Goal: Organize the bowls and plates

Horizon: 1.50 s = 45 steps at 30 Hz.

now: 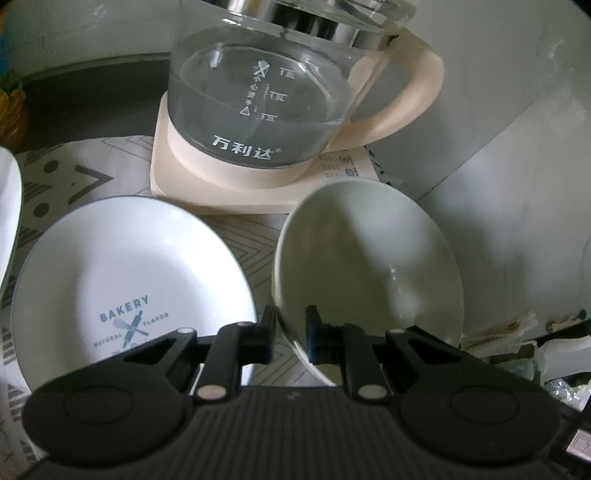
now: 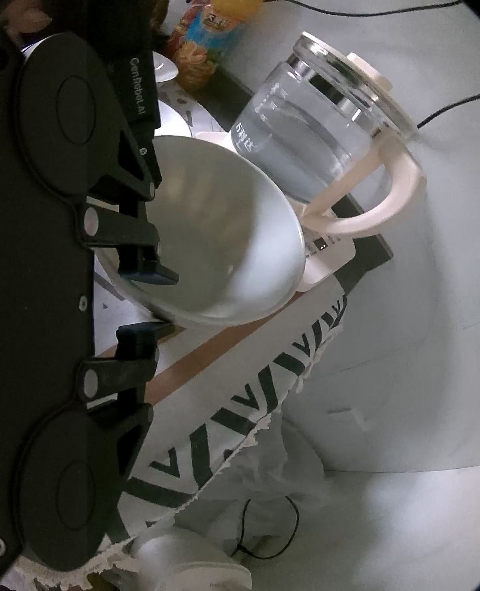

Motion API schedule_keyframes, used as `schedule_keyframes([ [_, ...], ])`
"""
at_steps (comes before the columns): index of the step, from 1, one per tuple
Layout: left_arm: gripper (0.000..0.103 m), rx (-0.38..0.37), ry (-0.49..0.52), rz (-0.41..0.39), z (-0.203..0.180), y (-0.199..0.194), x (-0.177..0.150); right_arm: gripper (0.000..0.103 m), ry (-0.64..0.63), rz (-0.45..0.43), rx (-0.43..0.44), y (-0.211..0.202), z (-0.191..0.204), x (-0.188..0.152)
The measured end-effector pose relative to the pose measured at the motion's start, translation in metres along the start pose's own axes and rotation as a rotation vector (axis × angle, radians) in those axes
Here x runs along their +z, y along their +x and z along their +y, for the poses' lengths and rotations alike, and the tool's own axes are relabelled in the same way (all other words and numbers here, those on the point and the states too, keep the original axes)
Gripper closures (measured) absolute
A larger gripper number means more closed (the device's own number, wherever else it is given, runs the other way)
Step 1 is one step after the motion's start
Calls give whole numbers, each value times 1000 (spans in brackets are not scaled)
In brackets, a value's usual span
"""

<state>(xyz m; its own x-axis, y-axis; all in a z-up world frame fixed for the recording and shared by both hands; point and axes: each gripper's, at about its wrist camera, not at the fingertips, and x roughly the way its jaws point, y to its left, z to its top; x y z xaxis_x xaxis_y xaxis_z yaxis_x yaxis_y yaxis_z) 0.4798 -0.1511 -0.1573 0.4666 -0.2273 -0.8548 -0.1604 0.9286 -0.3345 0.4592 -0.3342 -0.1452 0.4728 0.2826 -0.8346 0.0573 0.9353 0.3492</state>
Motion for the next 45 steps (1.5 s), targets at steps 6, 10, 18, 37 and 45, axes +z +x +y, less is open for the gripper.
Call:
schedule_keyframes([
  [6, 89, -11, 15, -17, -4, -15, -6, 82, -35, -42, -5, -19, 6, -1],
  [10, 89, -8, 33, -37, -8, -27, -9, 82, -61, -72, -1, -30, 12, 1],
  [18, 89, -18, 37, -94, -9, -56, -18, 81, -120, -129, 2, -58, 27, -6],
  [37, 89, -22, 35, -152, -14, -109, -60, 81, -159, -197, 28, -114, 34, -38],
  [45, 89, -7, 12, -164, -7, -130, -78, 81, -179, -198, 50, -129, 40, -55],
])
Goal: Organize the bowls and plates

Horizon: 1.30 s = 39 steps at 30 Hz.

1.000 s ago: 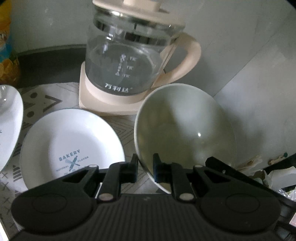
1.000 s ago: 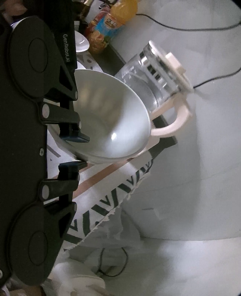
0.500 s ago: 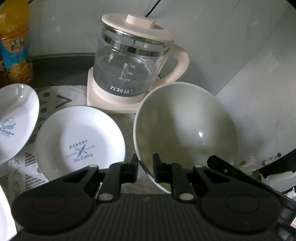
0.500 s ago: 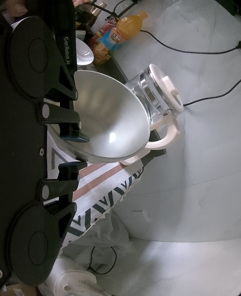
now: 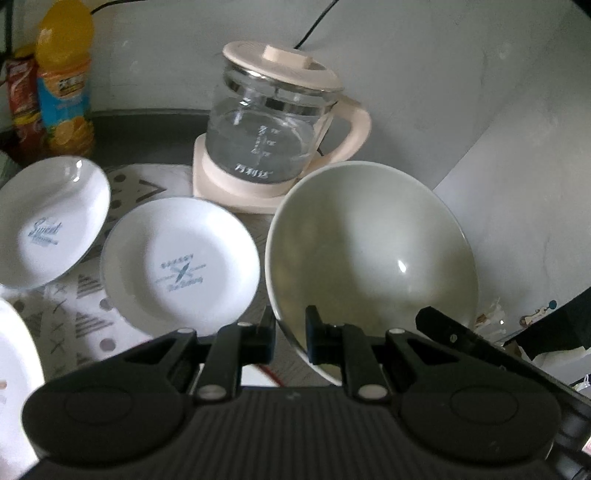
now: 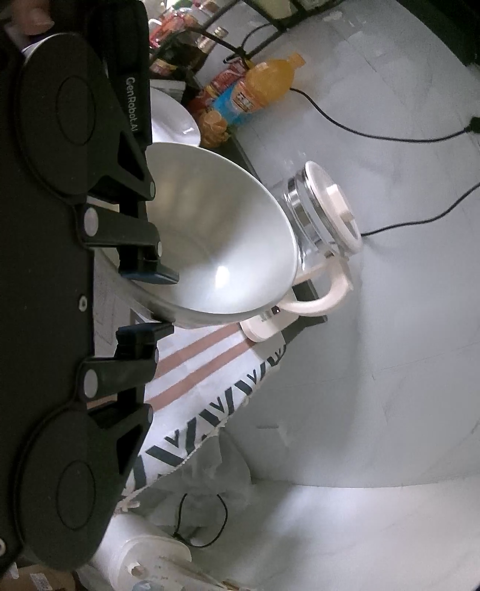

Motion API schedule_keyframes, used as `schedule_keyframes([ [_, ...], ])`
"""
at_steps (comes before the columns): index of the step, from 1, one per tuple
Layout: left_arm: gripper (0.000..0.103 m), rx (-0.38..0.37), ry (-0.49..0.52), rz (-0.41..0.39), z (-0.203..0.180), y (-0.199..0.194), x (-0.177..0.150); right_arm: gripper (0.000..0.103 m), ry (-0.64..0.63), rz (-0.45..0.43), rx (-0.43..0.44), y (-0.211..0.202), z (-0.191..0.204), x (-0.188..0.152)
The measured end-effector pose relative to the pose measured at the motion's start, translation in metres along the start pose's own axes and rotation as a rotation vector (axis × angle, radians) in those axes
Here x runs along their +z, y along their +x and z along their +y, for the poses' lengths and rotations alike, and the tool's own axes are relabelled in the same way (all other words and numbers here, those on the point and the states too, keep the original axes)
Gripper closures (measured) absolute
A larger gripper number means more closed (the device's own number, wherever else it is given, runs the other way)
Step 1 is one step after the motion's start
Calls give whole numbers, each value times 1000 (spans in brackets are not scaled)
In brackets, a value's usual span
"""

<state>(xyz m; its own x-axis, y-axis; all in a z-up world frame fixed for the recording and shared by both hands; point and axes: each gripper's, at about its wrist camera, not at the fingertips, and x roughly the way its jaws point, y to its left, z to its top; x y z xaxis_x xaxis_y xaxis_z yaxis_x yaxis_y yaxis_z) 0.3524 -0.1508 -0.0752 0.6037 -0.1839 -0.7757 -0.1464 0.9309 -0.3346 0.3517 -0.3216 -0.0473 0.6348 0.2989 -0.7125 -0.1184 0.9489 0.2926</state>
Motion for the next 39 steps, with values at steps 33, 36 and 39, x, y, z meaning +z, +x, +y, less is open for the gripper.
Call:
schedule_keyframes([
  [33, 88, 137, -124, 5, 63, -70, -59, 80, -145, 119, 144, -19, 66, -56],
  [36, 88, 145, -125, 19, 66, -71, -64, 80, -152, 140, 149, -19, 67, -62],
  [39, 87, 145, -135, 37, 70, -70, -70, 80, -151, 168, 153, -16, 66, -68],
])
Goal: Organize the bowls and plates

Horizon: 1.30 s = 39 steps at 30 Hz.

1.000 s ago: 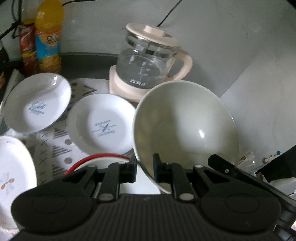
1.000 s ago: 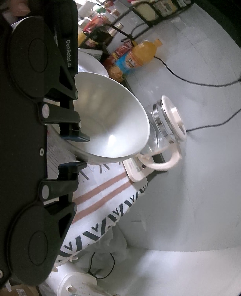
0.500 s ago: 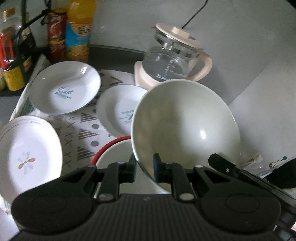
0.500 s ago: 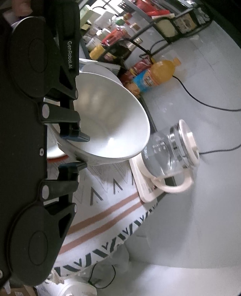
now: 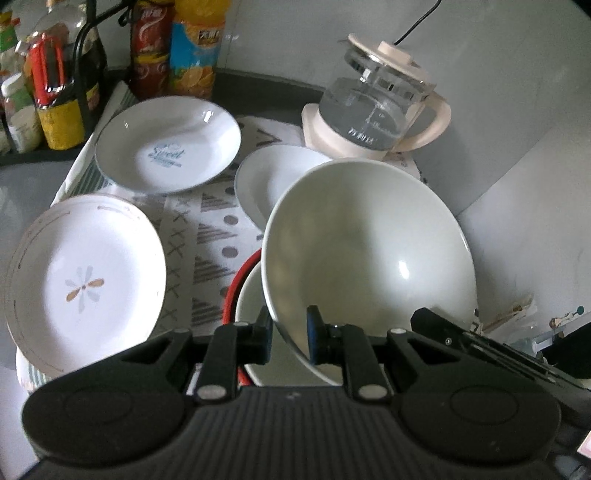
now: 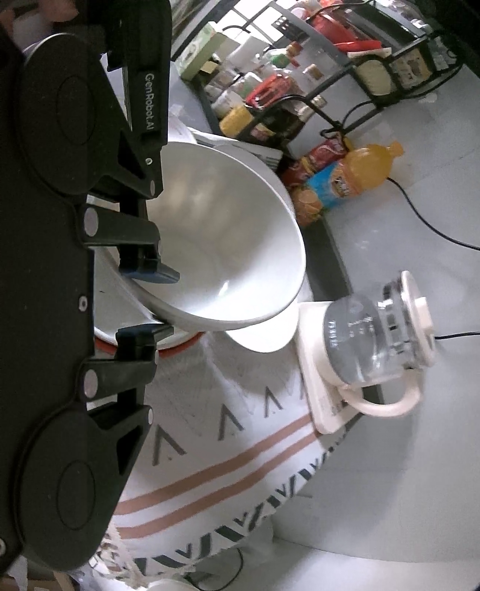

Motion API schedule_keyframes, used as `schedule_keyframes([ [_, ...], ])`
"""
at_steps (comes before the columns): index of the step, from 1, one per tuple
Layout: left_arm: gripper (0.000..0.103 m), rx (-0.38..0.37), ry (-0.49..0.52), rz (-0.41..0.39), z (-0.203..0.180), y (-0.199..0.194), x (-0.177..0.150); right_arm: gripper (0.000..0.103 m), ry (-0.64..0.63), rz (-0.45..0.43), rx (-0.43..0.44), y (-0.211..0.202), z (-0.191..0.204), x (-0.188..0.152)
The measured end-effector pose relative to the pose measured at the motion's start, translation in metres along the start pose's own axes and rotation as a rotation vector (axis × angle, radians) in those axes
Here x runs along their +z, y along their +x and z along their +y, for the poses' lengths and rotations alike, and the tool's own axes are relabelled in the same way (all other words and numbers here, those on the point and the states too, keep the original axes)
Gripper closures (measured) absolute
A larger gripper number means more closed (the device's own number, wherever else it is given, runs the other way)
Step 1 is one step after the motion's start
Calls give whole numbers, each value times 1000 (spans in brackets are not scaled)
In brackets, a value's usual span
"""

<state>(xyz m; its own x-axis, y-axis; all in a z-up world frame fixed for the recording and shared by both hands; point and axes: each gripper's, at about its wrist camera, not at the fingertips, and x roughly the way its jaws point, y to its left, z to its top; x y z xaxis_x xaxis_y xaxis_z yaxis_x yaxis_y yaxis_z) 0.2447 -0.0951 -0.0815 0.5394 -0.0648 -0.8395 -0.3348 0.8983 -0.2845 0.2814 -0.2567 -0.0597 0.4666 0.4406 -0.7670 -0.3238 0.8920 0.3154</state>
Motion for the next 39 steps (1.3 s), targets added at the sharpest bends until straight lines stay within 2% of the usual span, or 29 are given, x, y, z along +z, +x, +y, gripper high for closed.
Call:
schedule_keyframes([
  [9, 86, 16, -6, 73, 7, 15, -13, 79, 12, 63, -7, 12, -2, -12],
  [17, 85, 9, -8, 69, 9, 17, -11, 78, 20, 85, -10, 19, -3, -13],
  [24, 85, 31, -41, 60, 12, 12, -7, 73, 37, 91, -3, 19, -5, -11],
  [32, 83, 43, -47, 31, 15, 3, -10, 72, 30, 43, -1, 4, -6, -15],
  [35, 74, 50, -56, 14, 17, -4, -13, 60, 22, 17, 14, -5, -3, -16],
  [36, 72, 54, -61, 6, 18, -7, -14, 51, 18, 5, 17, -9, -2, -16],
  [39, 52, 85, -76, -18, 22, -18, -18, 39, 2, -37, 22, -20, 2, -18],
])
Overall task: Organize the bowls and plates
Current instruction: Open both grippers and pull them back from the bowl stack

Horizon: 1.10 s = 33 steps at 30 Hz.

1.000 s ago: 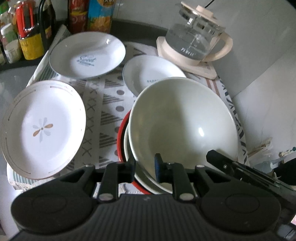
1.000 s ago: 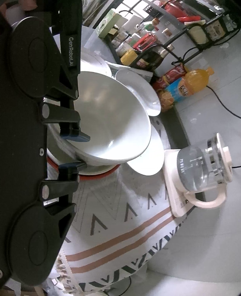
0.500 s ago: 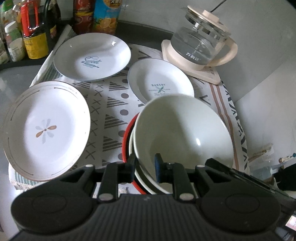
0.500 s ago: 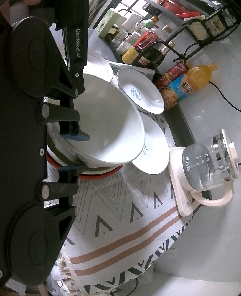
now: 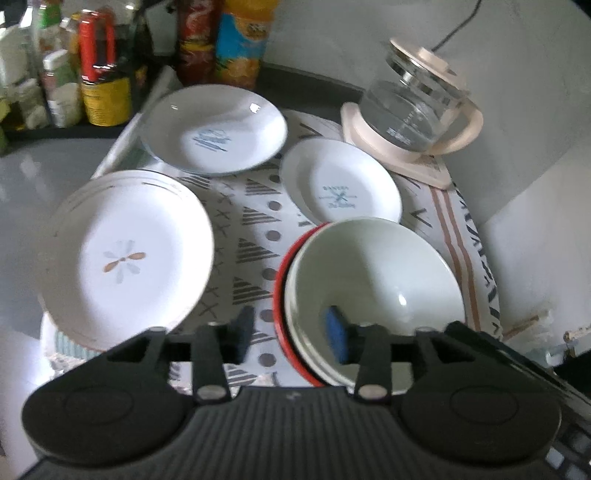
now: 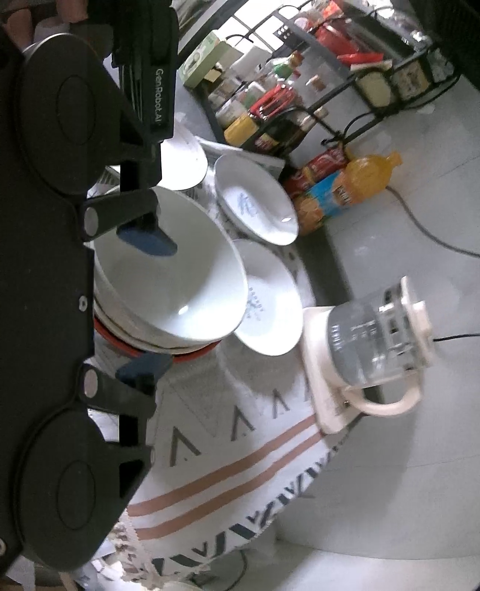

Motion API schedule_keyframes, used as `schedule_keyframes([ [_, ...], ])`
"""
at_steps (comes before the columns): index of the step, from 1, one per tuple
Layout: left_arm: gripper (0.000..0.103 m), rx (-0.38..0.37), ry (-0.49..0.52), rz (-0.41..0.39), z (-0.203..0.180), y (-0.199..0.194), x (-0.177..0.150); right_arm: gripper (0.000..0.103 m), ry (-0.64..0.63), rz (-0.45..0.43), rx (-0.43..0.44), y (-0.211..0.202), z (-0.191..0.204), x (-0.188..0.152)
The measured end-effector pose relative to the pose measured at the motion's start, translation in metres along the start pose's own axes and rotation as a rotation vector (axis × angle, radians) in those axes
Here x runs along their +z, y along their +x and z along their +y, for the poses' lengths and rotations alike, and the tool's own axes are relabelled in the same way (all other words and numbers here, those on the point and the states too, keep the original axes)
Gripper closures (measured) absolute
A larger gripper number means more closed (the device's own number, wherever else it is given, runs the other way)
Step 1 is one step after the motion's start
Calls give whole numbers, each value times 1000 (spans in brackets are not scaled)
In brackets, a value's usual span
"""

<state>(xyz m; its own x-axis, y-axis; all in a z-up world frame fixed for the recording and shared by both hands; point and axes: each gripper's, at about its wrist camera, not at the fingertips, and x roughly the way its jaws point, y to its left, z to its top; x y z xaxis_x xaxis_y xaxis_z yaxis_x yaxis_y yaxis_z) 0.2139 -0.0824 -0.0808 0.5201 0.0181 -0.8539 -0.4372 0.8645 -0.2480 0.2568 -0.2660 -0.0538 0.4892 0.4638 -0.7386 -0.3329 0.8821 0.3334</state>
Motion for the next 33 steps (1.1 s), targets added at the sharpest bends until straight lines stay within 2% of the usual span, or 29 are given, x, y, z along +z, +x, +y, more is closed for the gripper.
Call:
schedule_keyframes([
  [2, 38, 5, -13, -15, 4, -8, -2, 30, 2, -17, 11, -6, 1, -1],
  [4, 31, 13, -30, -41, 9, -19, -5, 13, 4, -38, 28, -13, 2, -2],
  [8, 22, 43, -52, -87, 21, -39, -12, 1, 8, -96, 64, -25, 7, -9],
  [15, 10, 105, -81, -149, 47, -67, -28, 0, 35, -128, 100, -29, 22, -18],
  [20, 0, 152, -89, -185, 65, -84, -36, 0, -8, -128, 107, -32, 36, -26],
  [25, 0, 179, -112, -227, 80, -101, -47, 0, -65, -140, 100, -39, 53, -29],
  [33, 0, 197, -154, -248, 98, -117, -55, 0, -129, -73, 140, -37, 75, -32],
])
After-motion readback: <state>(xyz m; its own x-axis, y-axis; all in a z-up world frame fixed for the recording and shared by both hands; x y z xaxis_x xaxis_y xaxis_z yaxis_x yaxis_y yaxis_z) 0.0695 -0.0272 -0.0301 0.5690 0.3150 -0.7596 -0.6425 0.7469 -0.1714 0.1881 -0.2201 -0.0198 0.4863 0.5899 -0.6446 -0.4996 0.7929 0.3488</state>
